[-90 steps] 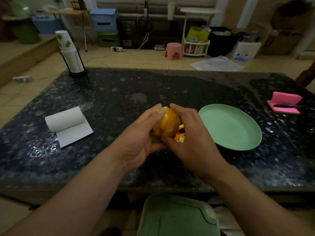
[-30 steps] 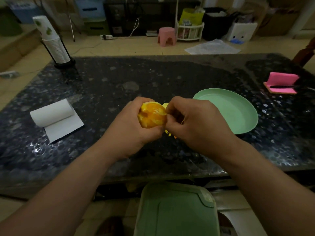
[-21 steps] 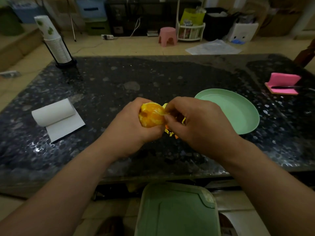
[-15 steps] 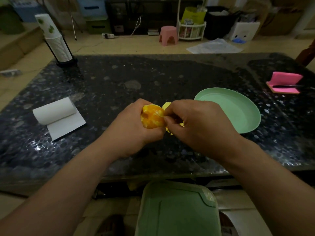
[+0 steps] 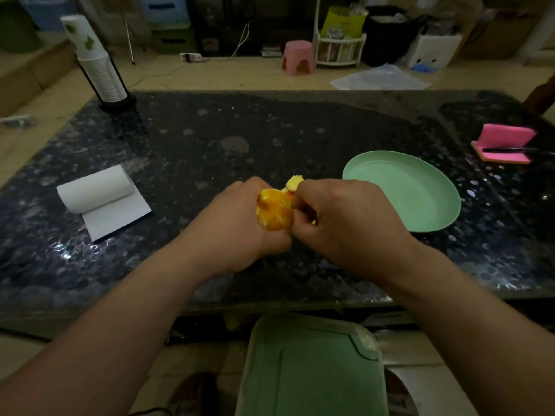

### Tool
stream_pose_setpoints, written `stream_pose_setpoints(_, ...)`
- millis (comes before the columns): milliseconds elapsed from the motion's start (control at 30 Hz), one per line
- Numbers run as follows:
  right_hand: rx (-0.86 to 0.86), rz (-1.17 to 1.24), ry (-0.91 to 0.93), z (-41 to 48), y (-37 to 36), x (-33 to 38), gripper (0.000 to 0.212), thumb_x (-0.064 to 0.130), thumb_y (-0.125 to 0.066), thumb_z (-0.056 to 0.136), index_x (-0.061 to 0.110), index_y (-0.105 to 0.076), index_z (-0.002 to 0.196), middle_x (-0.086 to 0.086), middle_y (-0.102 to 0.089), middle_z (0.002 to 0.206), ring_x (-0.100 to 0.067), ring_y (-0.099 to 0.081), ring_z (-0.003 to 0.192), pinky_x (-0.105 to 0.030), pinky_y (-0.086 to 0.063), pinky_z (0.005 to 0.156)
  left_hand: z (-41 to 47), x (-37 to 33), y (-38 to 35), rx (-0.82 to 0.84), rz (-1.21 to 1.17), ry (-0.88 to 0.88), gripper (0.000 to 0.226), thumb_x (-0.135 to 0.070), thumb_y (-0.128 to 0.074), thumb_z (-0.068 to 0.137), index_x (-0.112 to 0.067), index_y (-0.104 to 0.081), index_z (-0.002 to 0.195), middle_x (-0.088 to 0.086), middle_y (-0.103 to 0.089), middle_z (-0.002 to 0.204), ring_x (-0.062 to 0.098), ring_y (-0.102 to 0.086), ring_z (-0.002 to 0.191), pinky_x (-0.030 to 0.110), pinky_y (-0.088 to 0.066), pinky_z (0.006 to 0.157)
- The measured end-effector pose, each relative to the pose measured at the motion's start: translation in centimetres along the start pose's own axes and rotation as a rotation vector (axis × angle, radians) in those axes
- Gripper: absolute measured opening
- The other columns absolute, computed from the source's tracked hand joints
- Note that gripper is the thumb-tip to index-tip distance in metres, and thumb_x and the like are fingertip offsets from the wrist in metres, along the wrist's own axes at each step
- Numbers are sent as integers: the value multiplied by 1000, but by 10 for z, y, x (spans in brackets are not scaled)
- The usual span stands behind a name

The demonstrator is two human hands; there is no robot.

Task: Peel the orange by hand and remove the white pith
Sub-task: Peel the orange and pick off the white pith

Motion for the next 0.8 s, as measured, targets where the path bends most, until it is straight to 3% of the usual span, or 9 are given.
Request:
stream_pose_setpoints(133, -24, 52, -13, 0, 2, -4, 13, 31, -61, 88, 22, -63, 79, 6, -60, 67, -19, -54, 57, -41, -50, 52, -1, -2, 0, -5, -19, -22, 55, -54, -82, 64, -42, -56, 110, -9, -61, 106, 9, -63, 89, 31, -50, 69)
stream_pose_setpoints(367, 60, 65, 35, -1, 9, -6, 15, 40, -61, 96, 27, -69, 97, 10, -65, 78, -14, -57, 65, -34, -50, 59, -2, -1, 1, 15, -34, -16, 54, -51, -85, 69, -41, -56, 113, -9, -60, 108, 10, -64, 90, 31, -52, 69)
stream_pose_setpoints(567, 76, -26, 44, 1, 7, 0, 17, 41, -60, 97, 26, -63, 90, 4, -62, 76, -20, -56, 63, -35, -45, 56, -2, -4, 0, -8, 38, -45, 57, -57, -81, 64, -37, -55, 112, -10, -55, 105, 11, -60, 89, 34, -50, 70)
stream_pose_setpoints(800, -6, 58, -16, -1, 6, -5, 11, 31, -65, 92, 23, -66, 86, 7, -61, 71, -15, -55, 60, -38, -51, 56, -6, -11, 1, -29, 26, -74, 55, -49, -84, 68, -37, -55, 113, -11, -53, 106, 9, -58, 89, 35, -52, 72)
Point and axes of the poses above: each hand's wrist, its own z-axis towards the middle knuckle, its own y-axis out of the back of the hand, x = y × z, the point moved 5 cm from there along z, towards the middle knuckle
